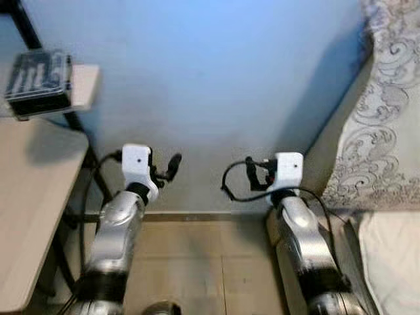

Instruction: Clean up the room

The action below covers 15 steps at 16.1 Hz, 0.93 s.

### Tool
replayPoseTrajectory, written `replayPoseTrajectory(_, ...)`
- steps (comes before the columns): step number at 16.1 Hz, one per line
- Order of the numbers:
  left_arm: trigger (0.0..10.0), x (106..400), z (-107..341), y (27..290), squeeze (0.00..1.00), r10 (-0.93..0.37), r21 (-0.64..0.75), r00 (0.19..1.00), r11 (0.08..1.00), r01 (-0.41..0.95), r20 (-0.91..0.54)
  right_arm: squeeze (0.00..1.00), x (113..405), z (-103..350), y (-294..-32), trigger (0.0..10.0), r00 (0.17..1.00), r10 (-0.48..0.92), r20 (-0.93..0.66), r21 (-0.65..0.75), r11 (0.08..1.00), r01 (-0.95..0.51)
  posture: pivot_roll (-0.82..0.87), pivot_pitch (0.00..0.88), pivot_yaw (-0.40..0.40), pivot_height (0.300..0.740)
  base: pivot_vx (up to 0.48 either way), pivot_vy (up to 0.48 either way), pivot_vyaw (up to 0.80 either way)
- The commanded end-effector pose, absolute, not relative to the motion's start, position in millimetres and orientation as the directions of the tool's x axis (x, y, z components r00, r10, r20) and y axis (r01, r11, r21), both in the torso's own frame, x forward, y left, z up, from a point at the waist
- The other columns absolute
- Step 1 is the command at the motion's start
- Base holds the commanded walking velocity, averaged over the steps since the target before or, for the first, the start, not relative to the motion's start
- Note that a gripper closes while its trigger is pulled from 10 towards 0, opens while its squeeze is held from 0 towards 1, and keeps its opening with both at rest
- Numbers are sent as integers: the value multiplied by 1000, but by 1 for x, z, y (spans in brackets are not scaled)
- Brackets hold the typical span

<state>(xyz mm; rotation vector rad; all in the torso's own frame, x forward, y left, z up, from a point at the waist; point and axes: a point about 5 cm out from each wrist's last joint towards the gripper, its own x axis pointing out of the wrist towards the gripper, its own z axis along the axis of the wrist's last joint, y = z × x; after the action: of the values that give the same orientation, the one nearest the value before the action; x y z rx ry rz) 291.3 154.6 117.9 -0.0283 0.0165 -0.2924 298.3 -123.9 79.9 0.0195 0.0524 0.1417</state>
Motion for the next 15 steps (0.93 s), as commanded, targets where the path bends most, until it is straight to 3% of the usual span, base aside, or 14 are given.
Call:
replayPoseTrajectory(1,10000,270,139,135,0,-424,23,904,906,423,58,0,282,81,-131,10000,989,140,-41,14,990,-140,8,0,-46,740,0,0,0)
replayPoseTrajectory(3,10000,253,139,130,0,-473,46,880,881,471,51,0,271,82,-137,10000,993,116,-35,42,993,-114,9,0,-40,740,0,0,0)
replayPoseTrajectory(5,10000,256,128,130,0,-439,-10,899,899,439,2,0,275,83,-135,10000,992,117,-49,70,991,-113,-3,0,-18,740,0,0,0)
replayPoseTrajectory(7,10000,259,130,129,0,-439,18,899,898,439,-18,0,281,86,-127,10000,992,114,-58,78,991,-109,-8,0,-7,740,0,0,0)
replayPoseTrajectory(11,10000,268,130,142,0,-378,16,925,925,379,-47,0,287,90,-120,10000,992,111,-55,107,989,-105,-22,0,11,740,0,0,-609)
replayPoseTrajectory(13,10000,267,113,186,0,-59,-62,991,997,53,-117,0,281,84,-133,10000,995,82,-54,79,994,-77,-33,0,10,740,0,0,-634)
replayPoseTrajectory(15,10000,258,106,204,0,45,-44,991,998,-51,-129,0,276,73,-145,10000,994,35,-101,92,995,-26,-26,0,9,740,0,0,-644)
